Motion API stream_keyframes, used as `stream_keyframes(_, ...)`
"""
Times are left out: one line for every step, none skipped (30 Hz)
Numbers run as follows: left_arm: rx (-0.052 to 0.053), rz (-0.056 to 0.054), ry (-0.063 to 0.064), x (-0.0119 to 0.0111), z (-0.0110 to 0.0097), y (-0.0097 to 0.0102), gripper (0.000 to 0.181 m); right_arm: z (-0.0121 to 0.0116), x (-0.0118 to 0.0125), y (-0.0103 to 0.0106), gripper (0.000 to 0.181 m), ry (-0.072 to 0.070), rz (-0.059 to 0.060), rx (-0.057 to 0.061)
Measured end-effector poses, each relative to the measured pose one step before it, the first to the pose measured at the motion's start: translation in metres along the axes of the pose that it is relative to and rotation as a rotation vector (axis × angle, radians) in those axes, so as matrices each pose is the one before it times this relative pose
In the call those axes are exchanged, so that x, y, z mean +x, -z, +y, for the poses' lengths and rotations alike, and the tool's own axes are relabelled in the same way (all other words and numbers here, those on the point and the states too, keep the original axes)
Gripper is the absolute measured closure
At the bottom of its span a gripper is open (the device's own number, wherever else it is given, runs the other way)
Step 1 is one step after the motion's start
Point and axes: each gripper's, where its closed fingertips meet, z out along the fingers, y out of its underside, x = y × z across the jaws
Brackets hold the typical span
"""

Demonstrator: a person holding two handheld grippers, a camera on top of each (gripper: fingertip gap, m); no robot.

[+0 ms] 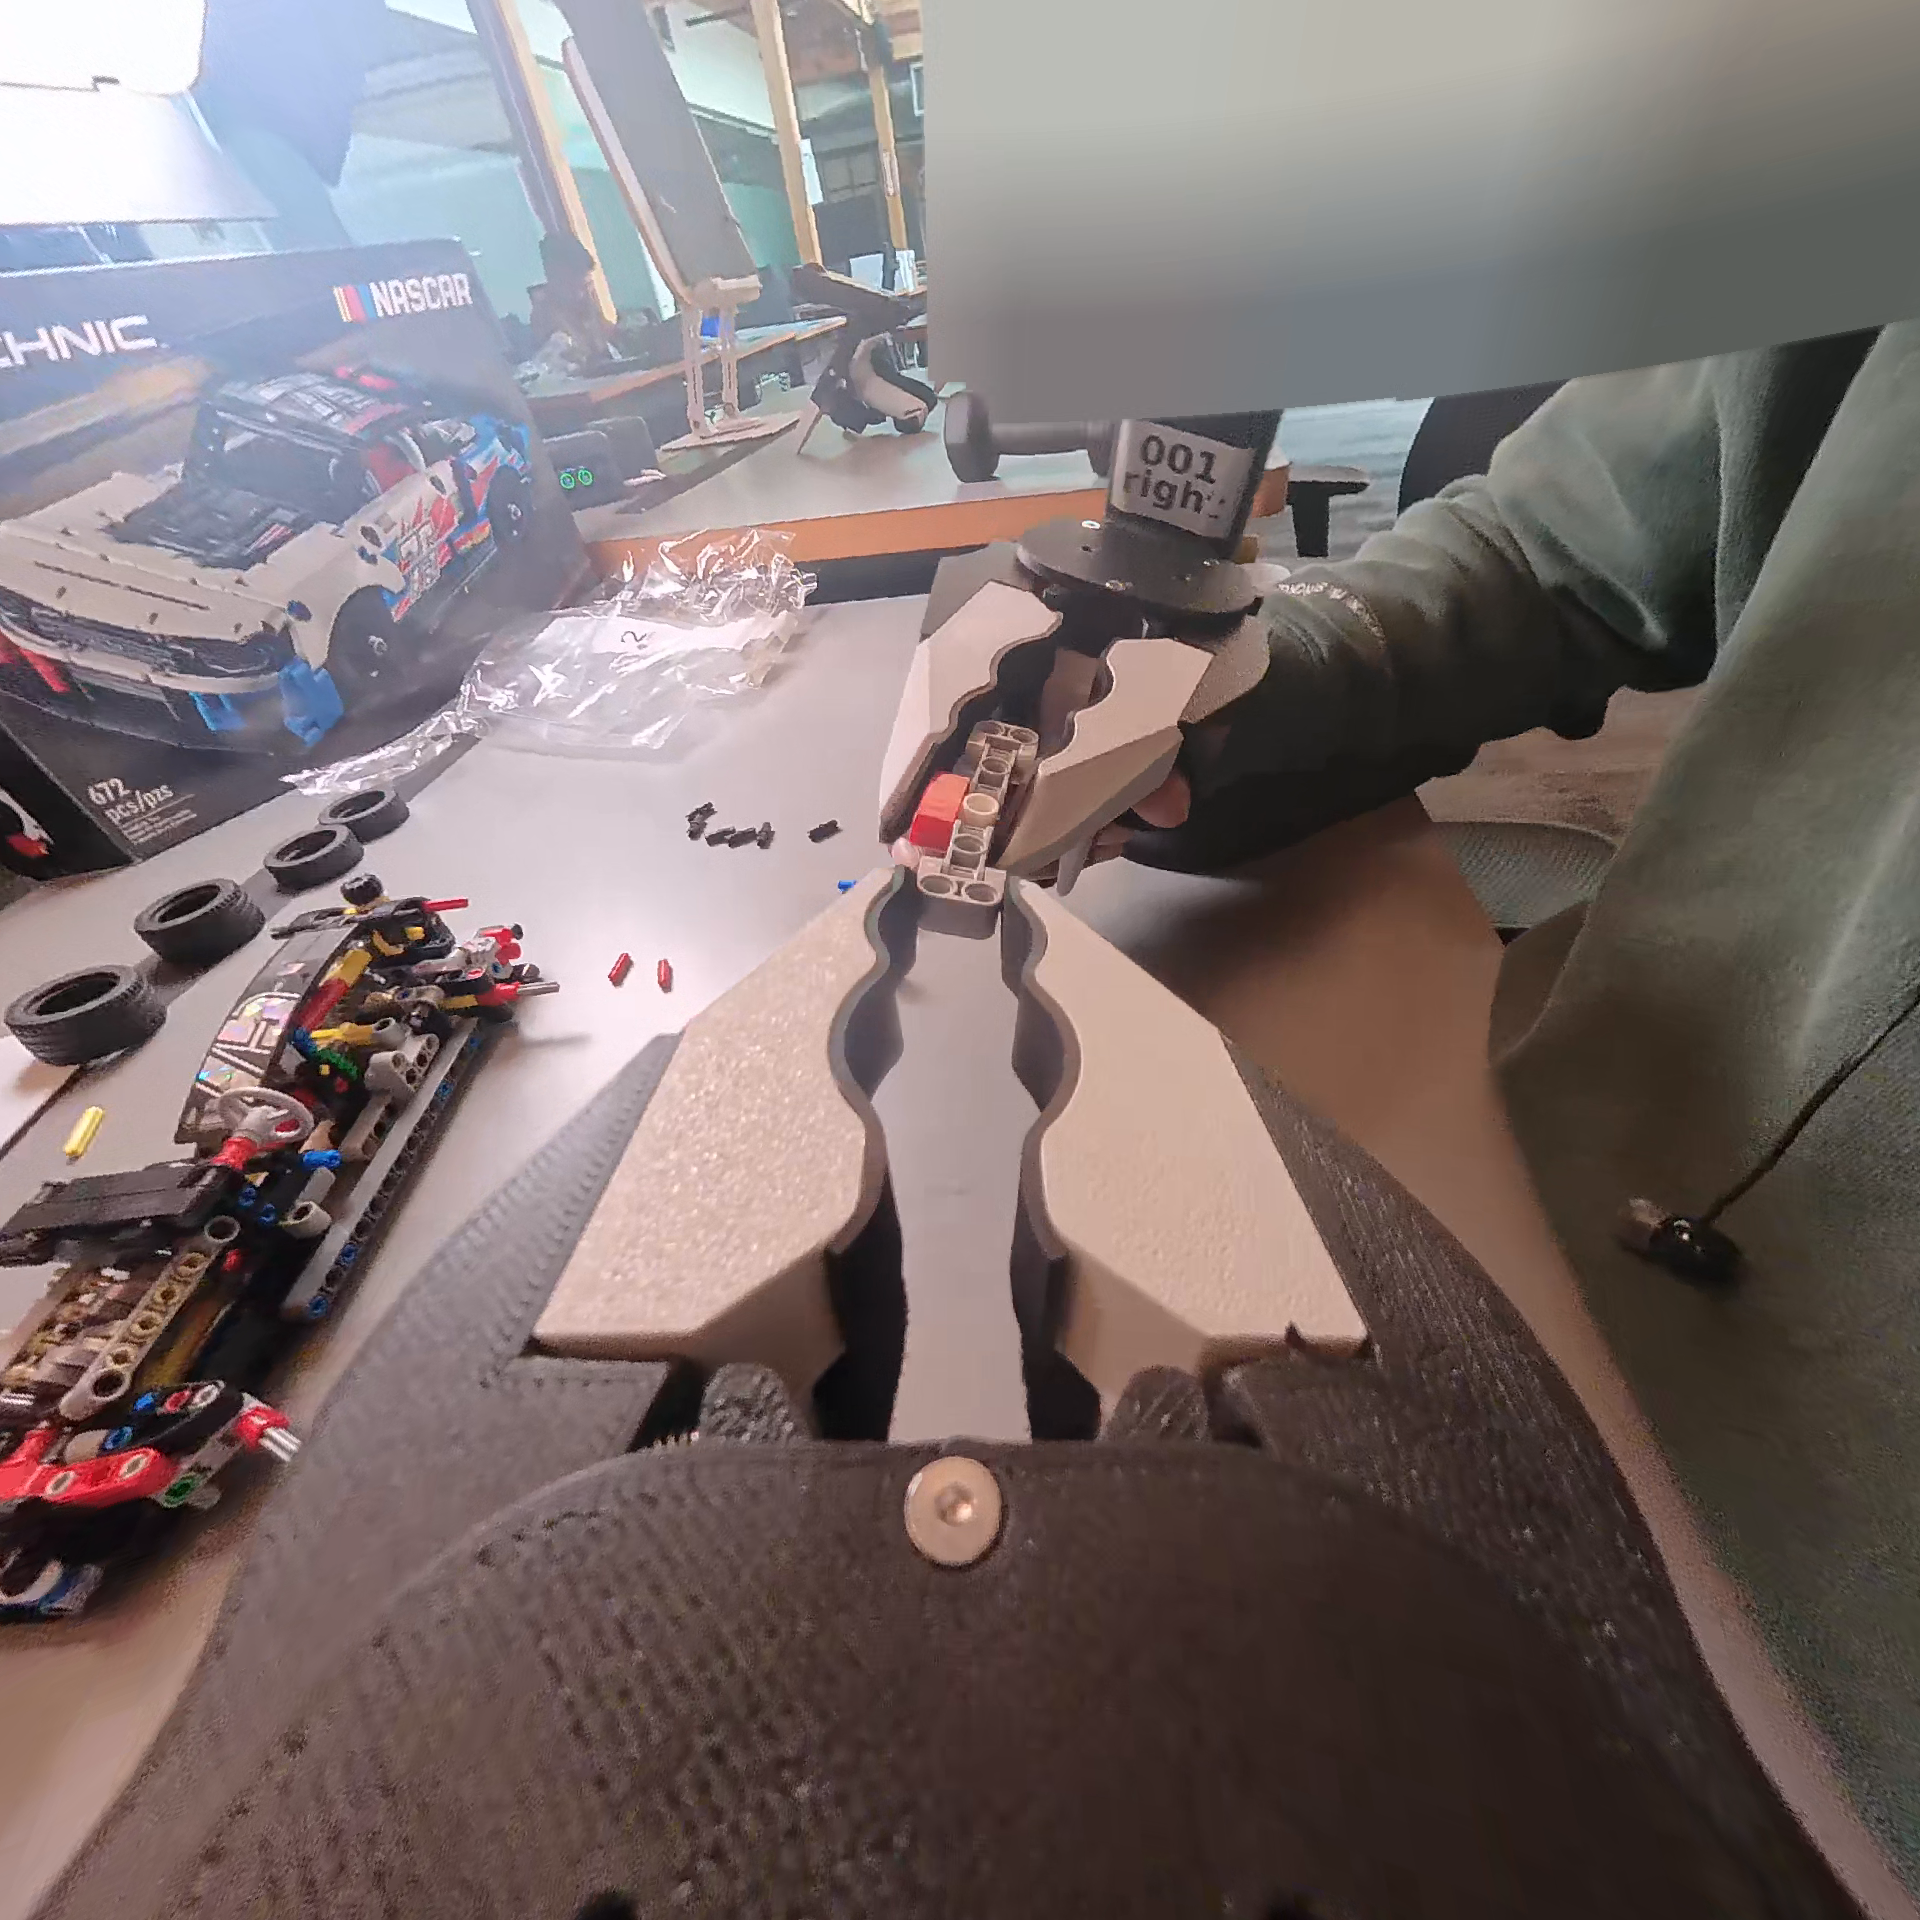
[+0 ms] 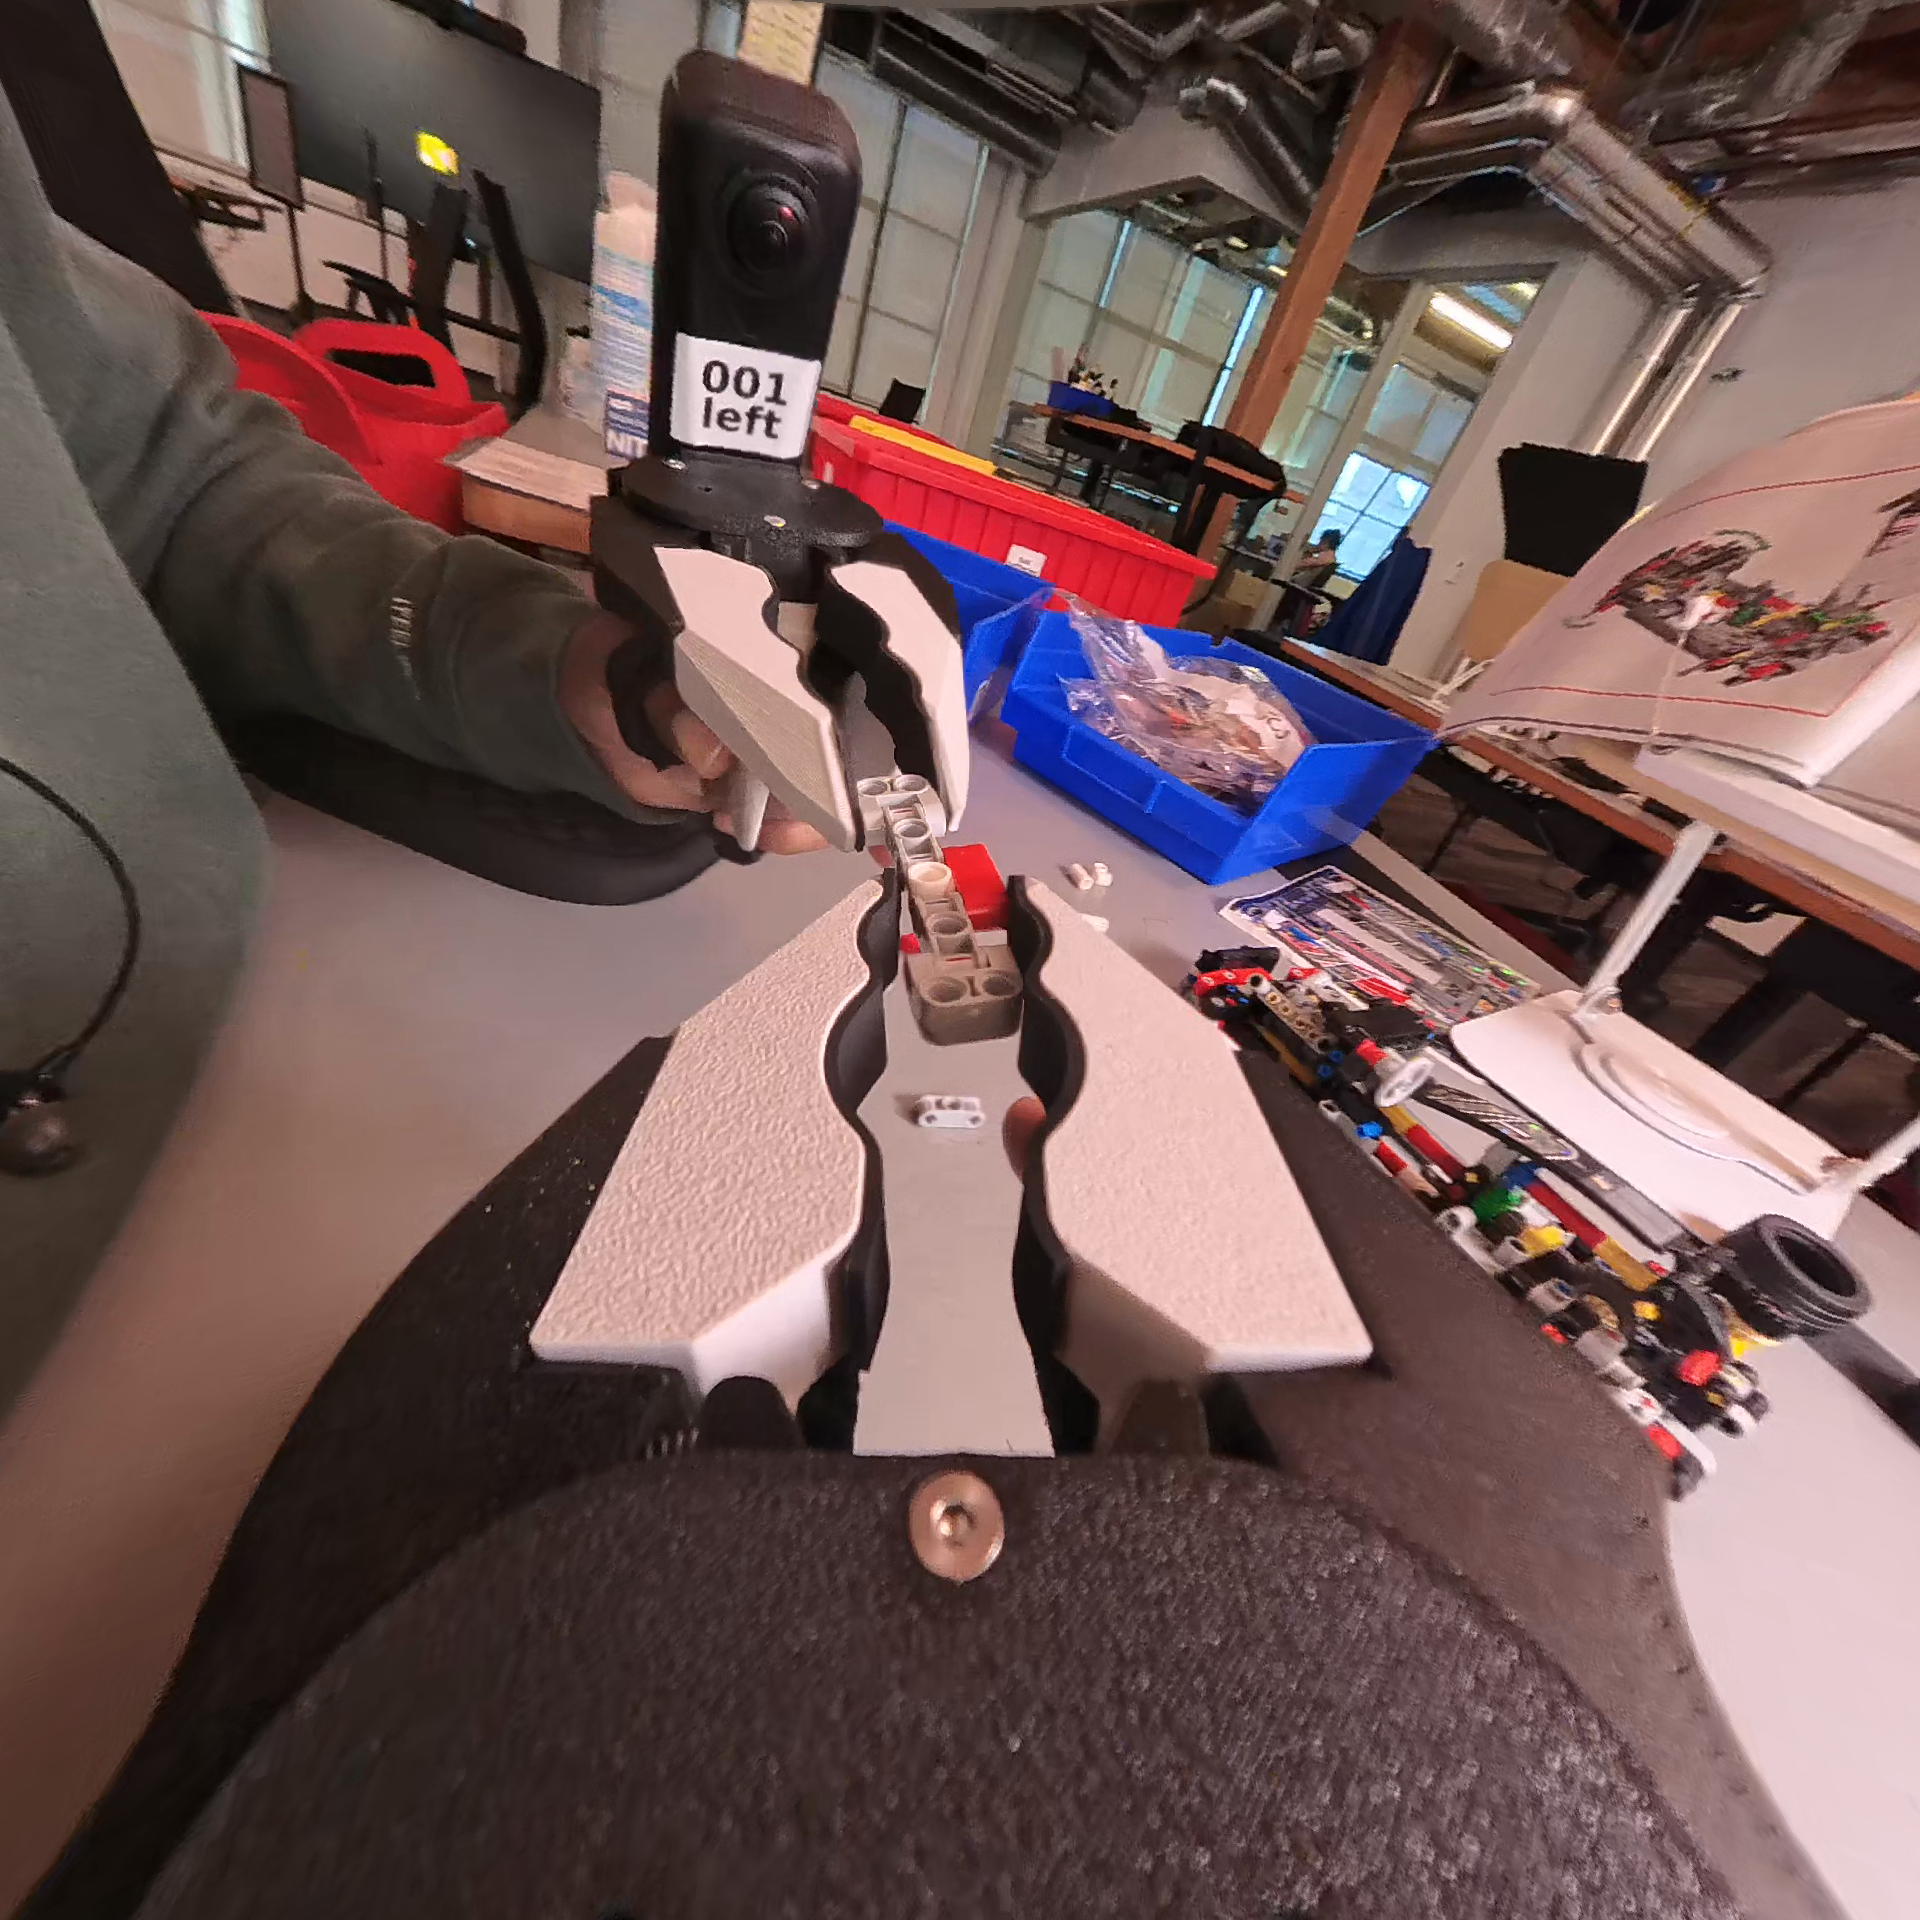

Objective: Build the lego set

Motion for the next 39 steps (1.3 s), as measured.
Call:
stream_keyframes(0.0093,-0.006,0.0139,-0.00127,-0.00078,-0.00024,0.167,-0.00062,0.00125,-0.00012,0.162,0.0024,0.0131,0.0013)
stream_keyframes(0.0086,-0.0088,0.0134,-0.00154,-0.00065,-0.00047,0.167,-0.00044,0.00188,-0.00016,0.162,0.002,0.0154,-0.0008)
stream_keyframes(0.0064,-0.0073,0.0106,-0.00138,-0.0003,-0.00047,0.167,-0.00001,0.0014,-0.00008,0.162,0.0105,0.0134,-0.0028)
stream_keyframes(0.0051,-0.0047,0.0075,-0.0009,-0.00024,-0.00027,0.166,-0.00004,0.00076,-0.00007,0.162,0.0101,0.0109,-0.0025)
stream_keyframes(0.0041,-0.0055,0.0049,-0.00086,-0.00032,-0.00007,0.166,-0.00053,0.00054,-0.00007,0.163,0.0057,0.0089,0.0011)
stream_keyframes(0.0006,-0.0073,0.0046,-0.00096,0.00002,-0.00022,0.166,0.00009,0.00073,-0.00015,0.163,0.0041,0.0102,-0.0031)
stream_keyframes(-0.0044,-0.0066,0.0049,-0.00094,0.00058,-0.0003,0.166,0.00051,0.00071,-0.0001,0.163,0.0063,0.0068,-0.0031)
stream_keyframes(-0.0065,-0.0045,0.003,-0.00072,0.00094,-0.00044,0.166,0.00115,0.00057,-0.00009,0.163,0.0056,0.0045,-0.0063)
stream_keyframes(-0.003,-0.0028,-0.0021,-0.00041,0.00036,-0.00027,0.166,0.00035,0.00023,0.00006,0.163,0.0038,0.0022,-0.0004)
stream_keyframes(-0.0008,-0.0013,-0.0057,-0.00001,0.00007,-0.00001,0.167,0.00017,0.00006,-0.0001,0.163,-0.001,-0.0001,-0.0008)
stream_keyframes(-0.0006,-0.0004,-0.0067,0.0003,-0.00016,0.00017,0.167,-0.00024,-0.00015,0.00008,0.163,-0.0014,-0.0016,0.0029)
stream_keyframes(-0.0029,-0.0007,-0.0067,0.00013,0.00005,0.00019,0.167,0.00006,-0.00026,-0.00015,0.163,-0.0055,-0.0031,0.0003)
stream_keyframes(-0.0036,-0.0018,-0.0049,-0.00015,0.00012,-0.00008,0.167,0.00056,0.00015,-0.00023,0.163,-0.0057,-0.0012,-0.0021)
stream_keyframes(0.0037,0.0012,-0.0093,0.00042,-0.00045,0.00007,0.167,-0.00002,-0.00007,0.00011,0.163,-0.0026,-0.0037,0.0017)
stream_keyframes(0.0148,0.0074,-0.024,0.0015,-0.00183,0.00036,0.166,-0.00139,-0.00071,0.00035,0.162,-0.0126,-0.0121,0.0098)
stream_keyframes(0.0138,0.0076,-0.0317,0.00136,-0.00182,0.00039,0.166,-0.00264,-0.00102,0.00043,0.163,-0.0328,-0.0165,0.0176)
stream_keyframes(0.0041,0.0066,-0.0158,0.00055,-0.00025,0.00004,0.166,0.00096,-0.00014,-0.00023,0.162,-0.0356,-0.0144,-0.0032)
stream_keyframes(0.011,0.0095,-0.0055,0.00054,-0.00057,0.0004,0.166,-0.00022,-0.0013,0.00025,0.163,-0.0314,-0.022,0.0083)
stream_keyframes(0.0129,-0.0027,-0.0086,-0.0006,-0.00115,0.0008,0.166,-0.001,-0.00071,0.00015,0.163,-0.0353,-0.0143,0.0103)
stream_keyframes(0.0027,-0.0132,-0.0175,-0.00129,-0.00077,0.0008,0.164,-0.00178,0.00043,0.00039,0.164,-0.0283,-0.0057,0.0129)
stream_keyframes(-0.0085,-0.0104,-0.0211,-0.00084,0.00062,0.0003,0.156,-0.00206,0.00089,0.00059,0.165,-0.0226,-0.0054,0.0134)
stream_keyframes(-0.0111,-0.0054,-0.0125,-0.00032,0.00151,0.00015,0.152,-0.00064,0.00109,0.00045,0.165,-0.0185,-0.0035,0.0042)
stream_keyframes(-0.0043,-0.0002,-0.0038,0.00024,0.00087,0.00005,0.152,-0.00014,0.00094,0.00048,0.165,-0.0074,-0.0008,0.0021)
stream_keyframes(-0.0004,0.0019,0.0007,0.00034,0.00046,-0.00008,0.154,0.00045,0.00057,0.00033,0.165,0.0005,0.0007,-0.0015)
stream_keyframes(-0.0008,0.0009,-0.0001,0.0,0.00023,0.00003,0.155,0.00085,0.00004,-0.00012,0.165,0.0013,-0.0007,-0.0038)
stream_keyframes(0.0009,-0.003,-0.0004,-0.00072,-0.00026,0.00013,0.155,0.00077,-0.00067,-0.00017,0.165,-0.0011,-0.0045,-0.0031)
stream_keyframes(0.0044,-0.0007,0.0049,-0.00059,-0.00068,0.00032,0.156,0.00057,-0.0007,-0.00039,0.165,-0.0011,-0.0038,-0.0025)
stream_keyframes(0.0049,0.0021,0.0109,-0.00042,-0.0006,0.00041,0.156,0.00076,-0.00027,-0.00037,0.165,0.0031,-0.0006,-0.0034)
stream_keyframes(0.003,0.0022,0.01,-0.00019,-0.00023,0.00035,0.156,0.00101,-0.00024,-0.00028,0.165,0.0038,-0.0007,-0.0045)
stream_keyframes(0.0028,0.0033,0.0071,0.00005,-0.00028,0.00026,0.157,0.00076,-0.0003,-0.00034,0.165,0.0006,-0.0018,-0.0032)
stream_keyframes(0.0038,0.0028,0.0057,0.0001,-0.00048,0.00015,0.158,0.00048,-0.00034,-0.00026,0.165,-0.0002,-0.0017,-0.0013)
stream_keyframes(0.0033,0.0009,0.0025,0.0001,-0.0005,0.00018,0.158,0.00065,-0.00037,-0.00041,0.165,-0.0011,-0.0024,-0.003)
stream_keyframes(0.0012,0.0001,-0.001,0.00001,-0.00017,0.0,0.158,0.0008,-0.00013,-0.00025,0.165,-0.0003,-0.0014,-0.0034)
stream_keyframes(-0.0008,-0.0006,-0.0032,0.00007,0.00014,0.00002,0.159,0.00067,-0.00005,-0.00026,0.165,0.0005,-0.0003,-0.0026)
stream_keyframes(-0.0015,-0.0002,-0.0045,0.0001,0.00022,0.00001,0.159,0.00059,-0.00023,-0.00017,0.165,-0.0015,-0.002,-0.0026)
stream_keyframes(-0.0022,0.0006,-0.004,0.00037,0.00038,-0.00015,0.159,0.00075,-0.00003,-0.00021,0.165,-0.0031,-0.0022,-0.0027)
stream_keyframes(-0.0019,0.0013,-0.0008,0.00022,0.00023,-0.00007,0.159,0.00034,0.00001,-0.0002,0.165,-0.0005,-0.0005,-0.0009)
stream_keyframes(-0.001,0.0021,0.003,0.00019,0.0003,-0.00005,0.16,0.00035,-0.00026,-0.0001,0.165,0.0002,-0.0018,-0.0018)
stream_keyframes(-0.0002,0.003,0.004,0.00031,0.0002,-0.00004,0.162,0.00041,-0.00034,-0.00015,0.165,0.0004,-0.0018,-0.0016)
